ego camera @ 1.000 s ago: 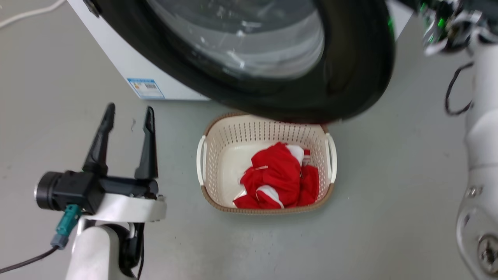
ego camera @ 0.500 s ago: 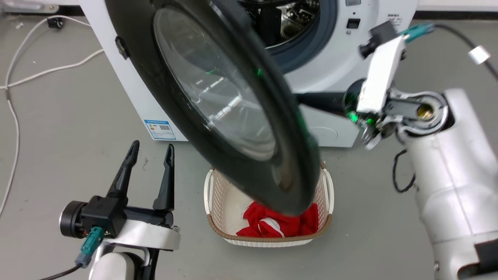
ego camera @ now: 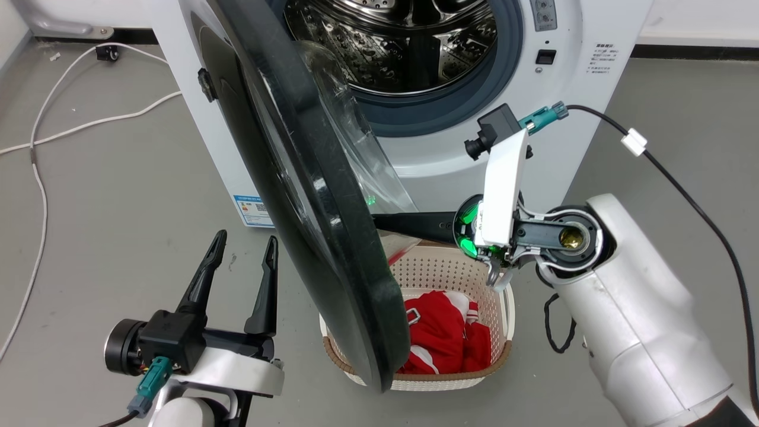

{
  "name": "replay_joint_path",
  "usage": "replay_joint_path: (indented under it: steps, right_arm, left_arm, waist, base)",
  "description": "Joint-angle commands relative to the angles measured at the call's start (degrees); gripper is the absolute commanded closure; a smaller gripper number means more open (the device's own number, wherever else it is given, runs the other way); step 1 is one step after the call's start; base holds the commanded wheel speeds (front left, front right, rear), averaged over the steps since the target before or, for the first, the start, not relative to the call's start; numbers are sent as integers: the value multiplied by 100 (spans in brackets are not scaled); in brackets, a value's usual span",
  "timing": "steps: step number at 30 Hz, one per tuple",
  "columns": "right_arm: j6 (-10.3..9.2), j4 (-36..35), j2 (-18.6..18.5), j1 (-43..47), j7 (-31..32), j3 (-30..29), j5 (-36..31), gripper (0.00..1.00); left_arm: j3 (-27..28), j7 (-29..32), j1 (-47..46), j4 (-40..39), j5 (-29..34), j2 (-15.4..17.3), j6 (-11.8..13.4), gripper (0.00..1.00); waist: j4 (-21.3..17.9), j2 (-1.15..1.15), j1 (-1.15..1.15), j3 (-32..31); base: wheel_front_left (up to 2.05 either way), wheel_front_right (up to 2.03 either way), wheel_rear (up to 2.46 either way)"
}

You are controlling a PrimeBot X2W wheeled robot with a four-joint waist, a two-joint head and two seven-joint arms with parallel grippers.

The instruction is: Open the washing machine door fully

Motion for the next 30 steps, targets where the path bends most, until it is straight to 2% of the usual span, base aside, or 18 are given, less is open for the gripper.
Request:
replay_joint_path:
  steps: [1, 4, 10, 18, 19, 21, 22, 27, 30]
  right_arm:
    - [0, -53, 43, 138, -135, 107, 88, 100]
    - [0, -48, 28, 210, -522, 68, 106, 100]
    - [0, -1, -32, 576, -1613, -372, -132, 100]
    - [0, -356, -220, 1548, -2699, -972, -179, 100]
    - [0, -443, -244, 1721, -2847, -1040, -202, 95]
    - [0, -626, -290, 2084, -3158, -1162, -284, 29]
    - [0, -711, -299, 2253, -3329, -1227, -331, 0]
    - [0, -1185, -253, 3103, -4235, -1544, -635, 0]
    - [0, -1398, -243, 3555, -4833, -1698, -1084, 0]
  left_arm:
    - [5, -16, 84, -5, 33, -19, 0, 0]
    - [17, -16, 133, 9, 50, -38, 0, 0]
    - [83, -16, 246, 25, 72, -53, 0, 0]
    - [194, -16, 375, 28, 100, -63, 0, 0]
    - [213, -16, 385, 30, 99, -65, 0, 0]
    - [237, -16, 422, 27, 114, -71, 0, 0]
    - [249, -16, 445, 25, 120, -76, 0, 0]
    - [259, -16, 491, 44, 129, -88, 0, 0]
    - [266, -16, 501, 55, 128, -96, 0, 0]
  waist:
    - [-10, 0, 1, -34]
    - [-39, 0, 1, -92]
    - [-151, 0, 1, -231]
    - [-270, 0, 1, -361]
    - [-287, 0, 1, -385]
    - [-302, 0, 1, -427]
    - [-311, 0, 1, -434]
    - [-302, 0, 1, -490]
    - [-279, 0, 1, -505]
  base:
    - [0, 0, 0]
    - [0, 0, 0]
    - [0, 0, 0]
    - [0, 0, 0]
    - [0, 0, 0]
    - [0, 0, 0]
    - [0, 0, 0]
    - [0, 0, 0]
    - [0, 0, 0]
